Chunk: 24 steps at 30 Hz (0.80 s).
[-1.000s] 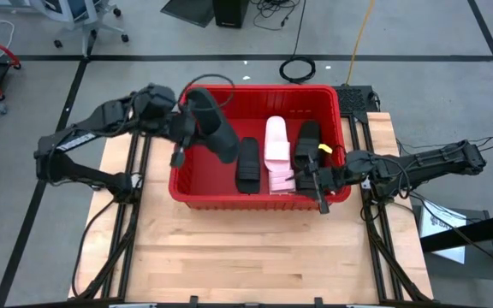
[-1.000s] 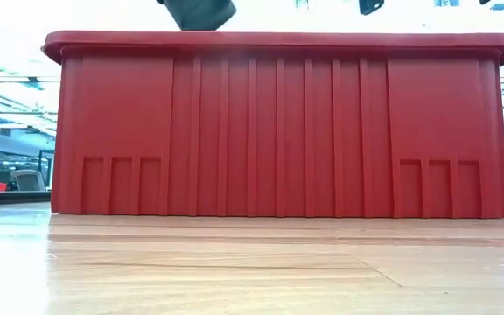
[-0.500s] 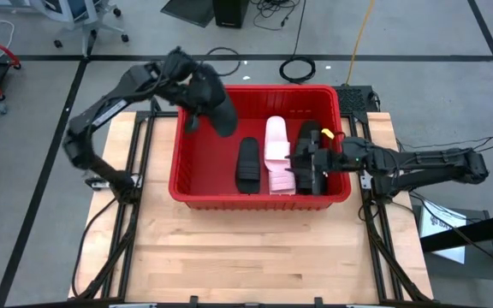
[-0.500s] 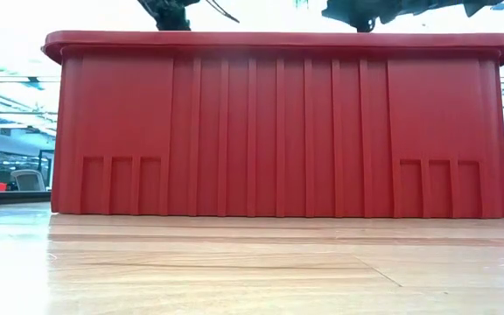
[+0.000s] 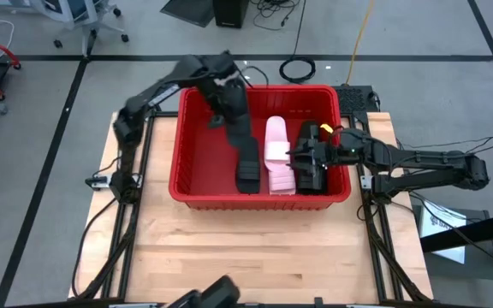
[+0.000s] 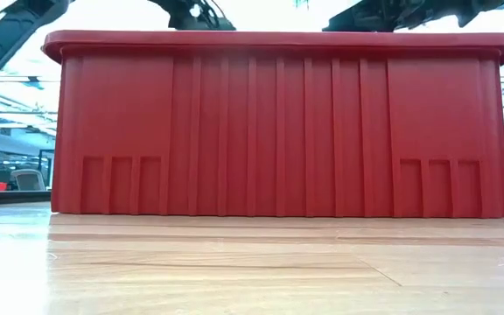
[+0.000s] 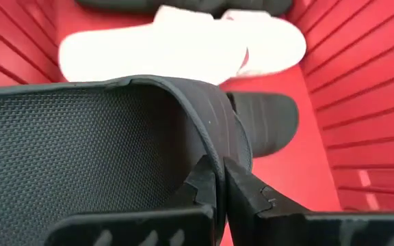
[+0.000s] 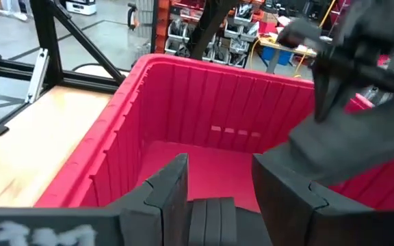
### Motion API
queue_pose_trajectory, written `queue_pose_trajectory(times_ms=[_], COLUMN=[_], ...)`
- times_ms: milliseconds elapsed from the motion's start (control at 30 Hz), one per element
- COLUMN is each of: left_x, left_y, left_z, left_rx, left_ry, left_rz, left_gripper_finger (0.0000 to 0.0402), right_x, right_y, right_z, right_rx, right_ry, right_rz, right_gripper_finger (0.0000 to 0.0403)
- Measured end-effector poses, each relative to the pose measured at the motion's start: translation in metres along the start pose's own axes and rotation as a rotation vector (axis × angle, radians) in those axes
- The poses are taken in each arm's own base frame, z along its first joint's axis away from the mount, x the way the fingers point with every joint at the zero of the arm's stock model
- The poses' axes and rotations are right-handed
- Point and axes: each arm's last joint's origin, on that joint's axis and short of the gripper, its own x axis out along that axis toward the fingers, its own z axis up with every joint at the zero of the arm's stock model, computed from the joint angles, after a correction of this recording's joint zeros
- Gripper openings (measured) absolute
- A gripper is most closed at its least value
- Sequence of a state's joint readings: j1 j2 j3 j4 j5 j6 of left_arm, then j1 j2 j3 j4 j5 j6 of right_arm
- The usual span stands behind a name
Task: Pick and place slides into bin
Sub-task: Put the black slide into the red bin
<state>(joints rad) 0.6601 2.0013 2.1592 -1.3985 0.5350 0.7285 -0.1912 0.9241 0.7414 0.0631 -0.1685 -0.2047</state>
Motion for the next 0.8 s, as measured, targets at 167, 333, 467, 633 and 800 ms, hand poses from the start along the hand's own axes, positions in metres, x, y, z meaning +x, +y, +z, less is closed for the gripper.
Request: queue_pose_trajectory(times_ms=[167, 333, 467, 633, 800], left_x=[0.039, 0.068, 0.083, 0.096, 0.102], left_y=[0.024, 0.034, 0.033, 0.028, 0.023], left_z=[-0.007, -0.011, -0.007, -0.002, 0.007], left_rx=[-0.047, -0.057, -0.038, -0.011, 0.002], left_ry=[0.065, 0.109, 0.109, 0.117, 0.092], left_rz=[-0.057, -0.1, -0.125, -0.145, -0.134], left_gripper_finger=[0.001, 0.0005, 0.0009, 0.0006, 0.001], right_x=[-0.001, -0.001, -0.001, -0.001, -0.001], right_y=[-0.003, -0.004, -0.004, -0.004, -0.004], right_z=[-0.001, -0.003, -0.003, -0.003, -0.003], right_rx=[-0.006, -0.006, -0.009, 0.01, 0.018], right_ry=[0.01, 0.018, 0.023, 0.023, 0.023], right_rz=[-0.01, -0.003, -0.002, -0.002, -0.001], right_gripper_finger=[0.015, 0.015, 0.015, 0.015, 0.015])
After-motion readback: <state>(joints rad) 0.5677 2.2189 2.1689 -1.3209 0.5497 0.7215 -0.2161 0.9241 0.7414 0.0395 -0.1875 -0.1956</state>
